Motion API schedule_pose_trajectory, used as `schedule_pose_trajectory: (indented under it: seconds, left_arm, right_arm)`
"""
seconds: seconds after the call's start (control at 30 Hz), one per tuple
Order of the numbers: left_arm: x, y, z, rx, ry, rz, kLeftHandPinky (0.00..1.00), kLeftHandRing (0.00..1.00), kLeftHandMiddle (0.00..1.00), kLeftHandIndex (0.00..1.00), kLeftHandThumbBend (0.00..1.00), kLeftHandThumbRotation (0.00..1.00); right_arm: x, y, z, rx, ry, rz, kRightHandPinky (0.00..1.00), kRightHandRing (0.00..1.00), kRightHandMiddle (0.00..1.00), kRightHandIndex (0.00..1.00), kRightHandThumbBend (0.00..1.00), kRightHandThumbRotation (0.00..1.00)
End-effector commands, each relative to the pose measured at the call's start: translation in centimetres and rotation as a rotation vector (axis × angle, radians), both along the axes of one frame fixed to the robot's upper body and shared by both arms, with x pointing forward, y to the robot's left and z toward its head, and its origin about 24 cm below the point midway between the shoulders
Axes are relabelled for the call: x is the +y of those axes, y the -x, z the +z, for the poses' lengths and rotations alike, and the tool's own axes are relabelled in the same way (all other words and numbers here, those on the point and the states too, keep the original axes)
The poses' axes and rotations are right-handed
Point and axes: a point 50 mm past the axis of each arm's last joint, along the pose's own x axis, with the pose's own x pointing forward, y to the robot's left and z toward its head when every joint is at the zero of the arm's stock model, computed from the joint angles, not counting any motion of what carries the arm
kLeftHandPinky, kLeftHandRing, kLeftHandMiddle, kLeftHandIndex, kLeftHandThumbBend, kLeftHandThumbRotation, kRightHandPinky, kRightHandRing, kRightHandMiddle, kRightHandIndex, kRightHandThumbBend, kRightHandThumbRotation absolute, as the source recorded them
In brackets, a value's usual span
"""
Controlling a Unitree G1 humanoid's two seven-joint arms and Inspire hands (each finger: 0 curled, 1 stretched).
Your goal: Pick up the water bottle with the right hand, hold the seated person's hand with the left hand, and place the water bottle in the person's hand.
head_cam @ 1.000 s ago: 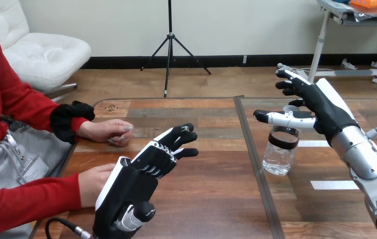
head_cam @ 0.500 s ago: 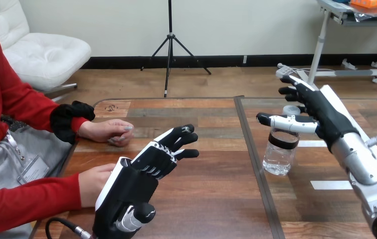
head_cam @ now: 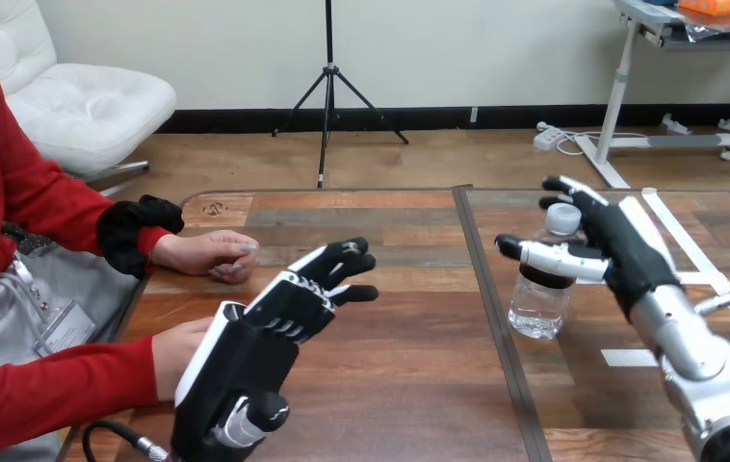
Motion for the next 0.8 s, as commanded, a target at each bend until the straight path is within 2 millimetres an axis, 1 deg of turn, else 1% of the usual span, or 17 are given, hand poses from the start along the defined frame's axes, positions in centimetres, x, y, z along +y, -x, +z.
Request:
schedule_pose_trajectory:
  seconds: [0.0, 0.13, 0.27, 0.43, 0.77]
  left_arm:
    - [0.1, -1.4, 1.6, -0.086, 0.009, 0.006, 0.79, 0.88, 0.9, 0.85, 0.98, 0.77]
    - [0.3, -1.4, 1.7, -0.09, 0.004, 0.003, 0.8, 0.89, 0.9, 0.86, 0.98, 0.77]
    - [0.5, -1.4, 1.7, -0.092, 0.001, -0.002, 0.8, 0.89, 0.9, 0.86, 0.98, 0.78]
    - [0.6, -1.4, 1.7, -0.092, -0.002, -0.011, 0.81, 0.89, 0.9, 0.86, 0.98, 0.78]
    - [0.8, -1.4, 1.8, -0.095, 0.004, -0.011, 0.8, 0.89, 0.9, 0.86, 0.99, 0.76]
  right_arm:
    - [0.7, -0.4, 0.4, -0.044, -0.04, -0.018, 0.79, 0.89, 0.88, 0.91, 1.0, 0.42]
    - [1.0, -0.2, -0.2, -0.032, -0.082, -0.031, 0.8, 0.89, 0.88, 0.91, 1.0, 0.42]
    - [1.2, 0.1, -0.8, -0.013, -0.121, -0.044, 0.81, 0.9, 0.88, 0.92, 1.0, 0.39]
    - [1.5, 0.4, -1.4, 0.002, -0.12, -0.051, 0.83, 0.91, 0.89, 0.92, 1.0, 0.38]
    - [1.9, 0.9, -2.4, 0.022, -0.108, -0.068, 0.83, 0.91, 0.89, 0.93, 1.0, 0.42]
